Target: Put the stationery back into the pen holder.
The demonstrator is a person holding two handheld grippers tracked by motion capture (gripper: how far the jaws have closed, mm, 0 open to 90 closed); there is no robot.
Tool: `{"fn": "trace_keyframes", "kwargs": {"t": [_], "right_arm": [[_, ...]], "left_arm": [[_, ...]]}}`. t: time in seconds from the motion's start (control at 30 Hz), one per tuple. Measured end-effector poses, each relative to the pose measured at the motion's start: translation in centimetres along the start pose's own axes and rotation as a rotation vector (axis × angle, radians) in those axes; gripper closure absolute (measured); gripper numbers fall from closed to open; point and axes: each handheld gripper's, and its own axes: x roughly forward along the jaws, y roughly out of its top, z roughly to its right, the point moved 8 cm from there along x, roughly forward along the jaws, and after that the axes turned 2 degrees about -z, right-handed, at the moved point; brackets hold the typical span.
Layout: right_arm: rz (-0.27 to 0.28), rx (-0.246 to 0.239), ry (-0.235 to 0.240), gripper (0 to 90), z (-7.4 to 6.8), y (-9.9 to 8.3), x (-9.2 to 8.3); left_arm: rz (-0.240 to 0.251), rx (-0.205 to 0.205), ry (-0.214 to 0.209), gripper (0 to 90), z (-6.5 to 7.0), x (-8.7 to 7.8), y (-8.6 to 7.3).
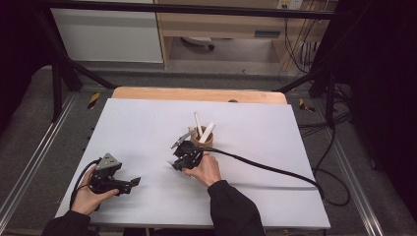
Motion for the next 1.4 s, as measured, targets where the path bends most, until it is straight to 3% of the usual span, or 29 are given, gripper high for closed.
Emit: {"fn": "trace_keyframes", "kwargs": {"t": [0.5, 0.83, 1.4], "right_arm": [[0.13, -0.009, -0.018, 81.1, -0.3, 1.4, -3.4], [0.232, 0.01, -0.036, 81.1, 0.6, 1.5, -6.3], [0.386, 0.051, -0.109, 81.0, 3.0, 2.2, -12.3]], "left_arm": [[0.0, 0.0, 0.001, 4.6, 0.0, 0.0, 0.0], [0.0, 0.0, 0.001, 4.6, 0.0, 0.0, 0.0], [0.003, 0.003, 0.008, 4.6, 0.0, 0.1, 0.0]]}}
